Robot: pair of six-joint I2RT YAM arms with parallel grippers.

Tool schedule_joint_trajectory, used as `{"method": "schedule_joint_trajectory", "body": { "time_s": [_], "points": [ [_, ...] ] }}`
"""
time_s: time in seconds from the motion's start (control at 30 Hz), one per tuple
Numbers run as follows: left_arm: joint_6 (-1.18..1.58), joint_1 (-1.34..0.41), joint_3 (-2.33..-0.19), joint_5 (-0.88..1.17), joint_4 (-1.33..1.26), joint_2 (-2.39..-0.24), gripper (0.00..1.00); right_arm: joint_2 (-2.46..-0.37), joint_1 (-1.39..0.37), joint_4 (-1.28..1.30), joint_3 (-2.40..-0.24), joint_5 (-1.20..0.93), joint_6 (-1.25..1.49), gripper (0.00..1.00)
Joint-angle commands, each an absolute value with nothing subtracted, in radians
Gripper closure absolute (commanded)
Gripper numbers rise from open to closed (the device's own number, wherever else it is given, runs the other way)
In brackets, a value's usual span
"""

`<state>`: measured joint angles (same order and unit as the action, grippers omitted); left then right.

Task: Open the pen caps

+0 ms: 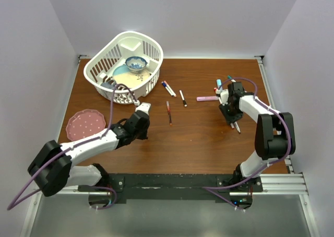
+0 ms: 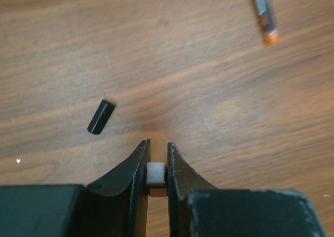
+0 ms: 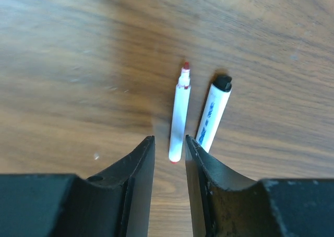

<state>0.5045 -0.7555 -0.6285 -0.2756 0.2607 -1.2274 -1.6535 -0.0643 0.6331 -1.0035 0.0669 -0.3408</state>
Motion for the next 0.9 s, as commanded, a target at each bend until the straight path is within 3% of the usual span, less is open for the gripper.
{"method": "schedule_joint_trajectory", "body": {
  "time_s": [0.0,0.3,0.87],
  "points": [
    [0.499,-0.787,-0.669,-0.374,0.279,-1.299,1.00,-1.517,-0.055,0.649,-1.022,-0.026,-0.377,0.66],
    [0.483,-0.810,-0.741,-0.489,0.350,-1.436,0.99,-1.483,-0.052,0.660,-1.023,-0.113,-0.397,0.65],
    [0.499,-0.831,-0.784,-0.563,0.420,-1.486,0.66,-1.454,-0.052,0.676,-1.026,-0.181,-0.407,0.65]
  ]
}}
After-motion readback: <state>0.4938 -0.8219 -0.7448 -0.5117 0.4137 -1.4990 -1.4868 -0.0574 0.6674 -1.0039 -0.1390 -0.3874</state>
